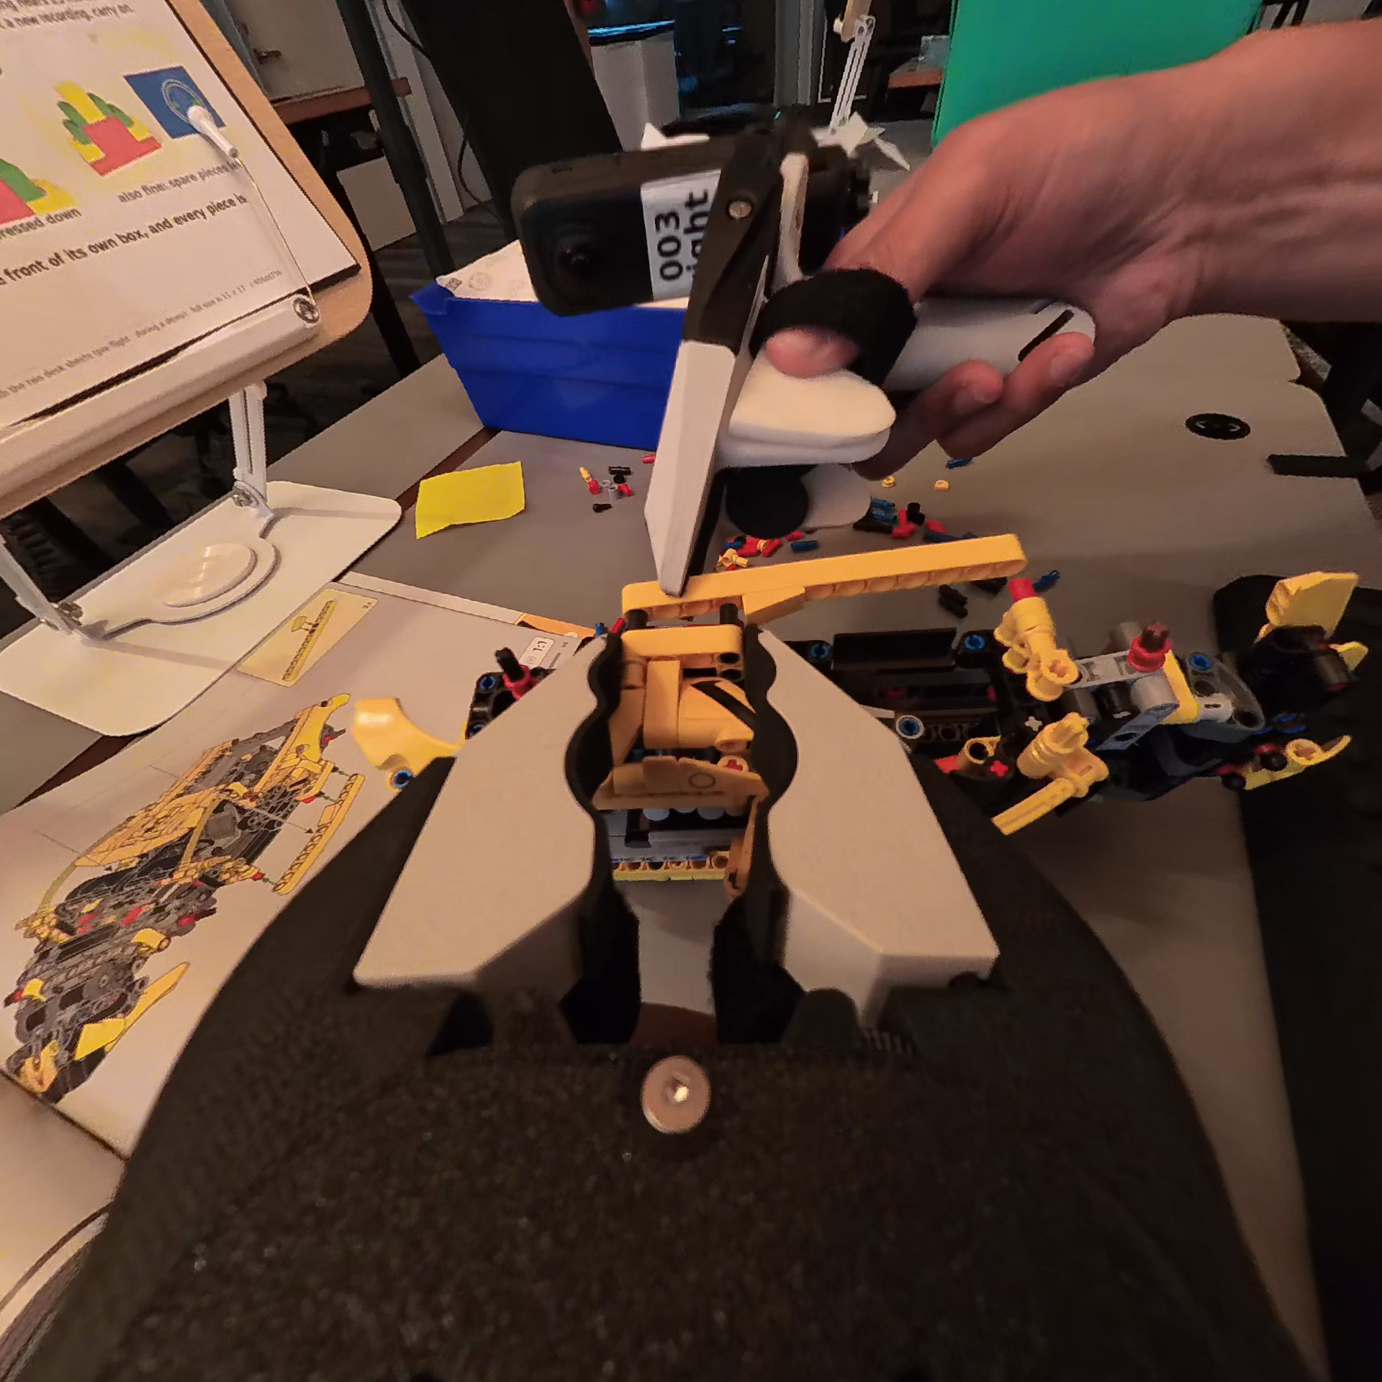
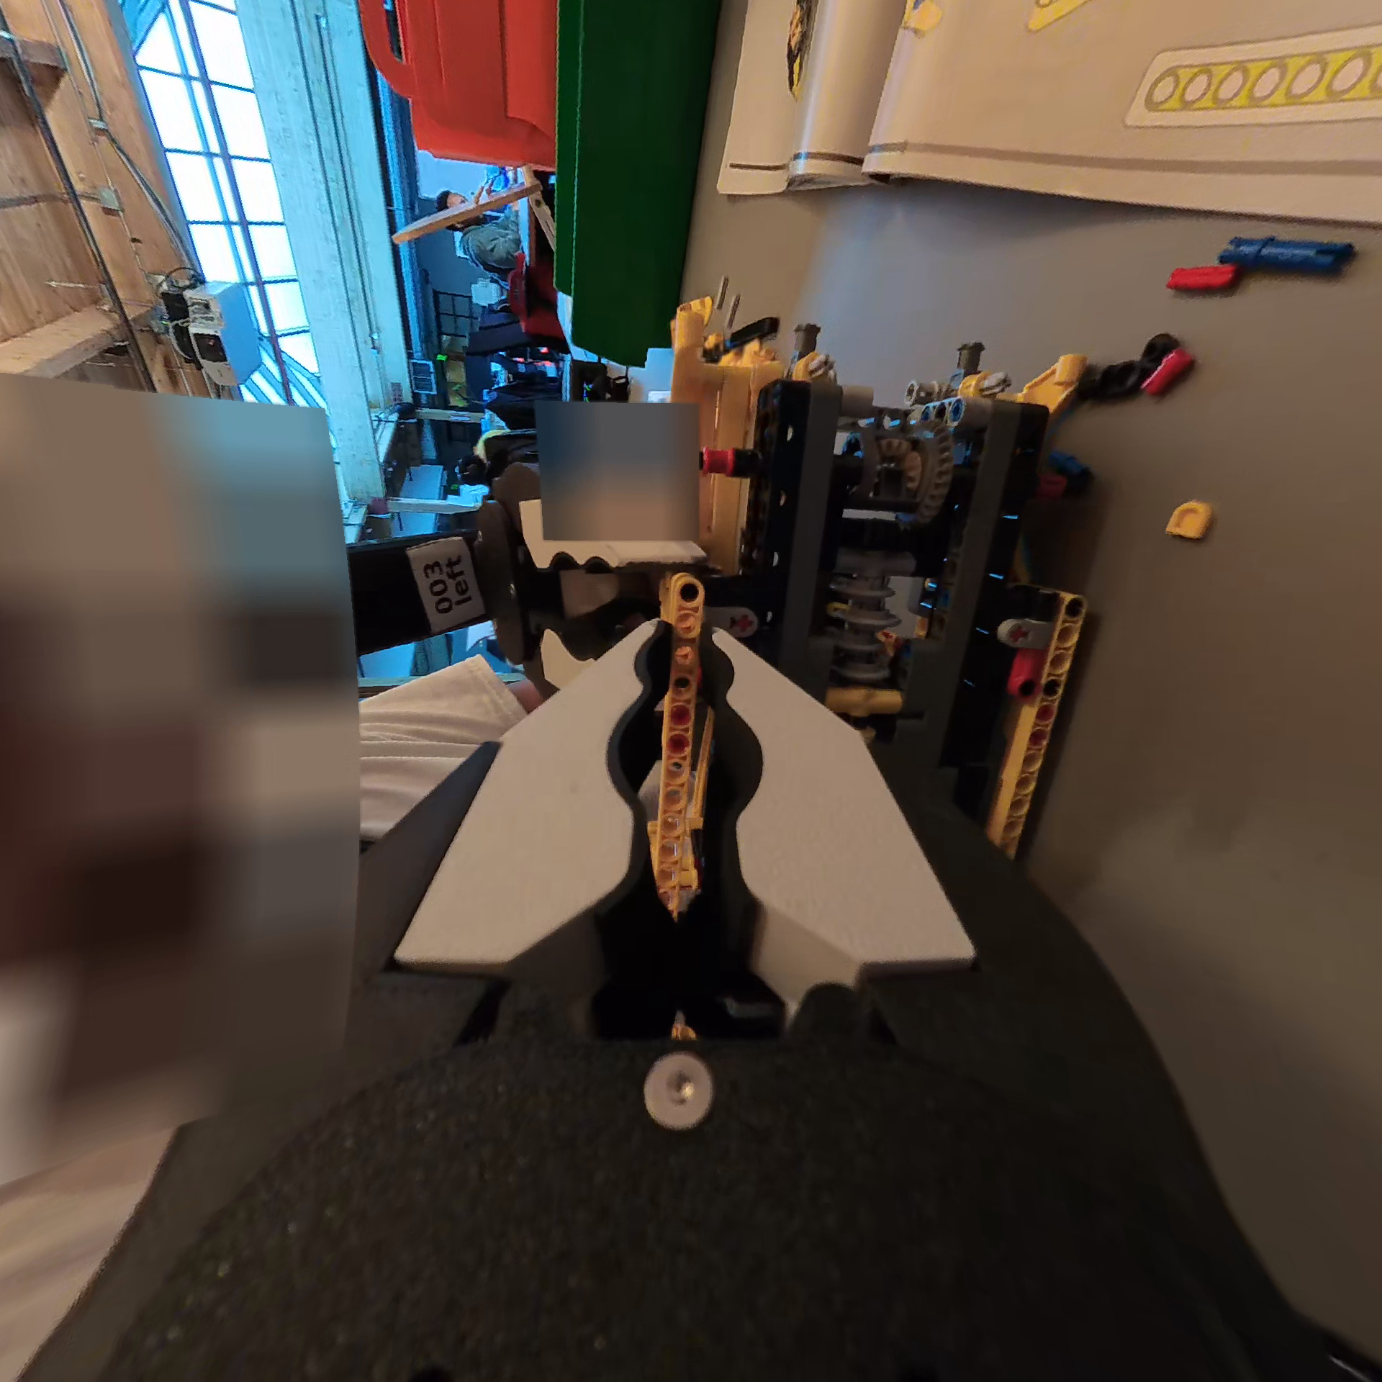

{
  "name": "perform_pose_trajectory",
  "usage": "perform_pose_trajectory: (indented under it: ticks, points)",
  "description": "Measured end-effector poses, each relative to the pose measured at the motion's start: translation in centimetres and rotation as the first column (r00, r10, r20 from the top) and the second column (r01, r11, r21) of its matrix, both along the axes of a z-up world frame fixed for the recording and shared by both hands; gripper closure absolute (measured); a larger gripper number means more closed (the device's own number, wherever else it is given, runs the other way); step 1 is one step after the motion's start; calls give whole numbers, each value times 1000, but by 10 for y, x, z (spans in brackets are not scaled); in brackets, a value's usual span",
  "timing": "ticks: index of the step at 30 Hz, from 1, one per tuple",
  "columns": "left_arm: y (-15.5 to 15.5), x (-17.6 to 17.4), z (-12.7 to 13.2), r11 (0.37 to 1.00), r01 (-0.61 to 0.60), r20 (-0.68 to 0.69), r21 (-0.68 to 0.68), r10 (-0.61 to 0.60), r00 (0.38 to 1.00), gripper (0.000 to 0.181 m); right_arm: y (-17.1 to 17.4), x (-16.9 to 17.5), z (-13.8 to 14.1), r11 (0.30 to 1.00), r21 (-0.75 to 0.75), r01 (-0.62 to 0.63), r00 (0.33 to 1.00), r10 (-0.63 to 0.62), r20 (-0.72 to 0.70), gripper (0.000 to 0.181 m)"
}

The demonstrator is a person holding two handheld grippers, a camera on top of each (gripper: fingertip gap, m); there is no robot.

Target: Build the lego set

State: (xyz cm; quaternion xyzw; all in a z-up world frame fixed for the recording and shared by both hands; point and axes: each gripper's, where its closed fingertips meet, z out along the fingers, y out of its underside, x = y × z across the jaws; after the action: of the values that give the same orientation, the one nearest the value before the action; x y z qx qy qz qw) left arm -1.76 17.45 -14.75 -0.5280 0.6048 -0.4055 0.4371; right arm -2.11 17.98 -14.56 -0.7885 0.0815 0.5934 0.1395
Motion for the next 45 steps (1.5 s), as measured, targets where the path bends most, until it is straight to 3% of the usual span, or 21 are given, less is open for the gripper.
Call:
perform_pose_trajectory:
  ticks: [9, 14, 19, 24, 29, 45]
  points:
    - [-1, 1, 0, 1000, -7, 1, -19, 7, 1000, 149, -2, 0, 0, 999, 40, 10, 993, -5, -117, 175]
    - [0, 1, 0, 999, -13, 2, -32, 13, 1000, 149, -1, 0, -1, 987, 161, 22, 1000, -18, -21, 175]
    - [-3, 2, 0, 999, -9, 2, -31, 9, 1000, 149, -4, 1, 0, 998, 47, 47, 984, -38, -175, 175]
    - [-4, 0, 1, 999, 28, 26, -36, -27, 999, 148, -4, 0, 0, 996, 84, 8, 997, -1, -82, 175]
    - [-8, -6, 6, 983, 100, 68, -157, -90, 994, 142, -4, -4, 0, 997, 76, 3, 995, 5, -103, 175]
    - [-4, -11, 5, 990, 115, 29, -80, -113, 993, 153, -5, -1, -1, 998, 66, 10, 997, -5, -76, 176]
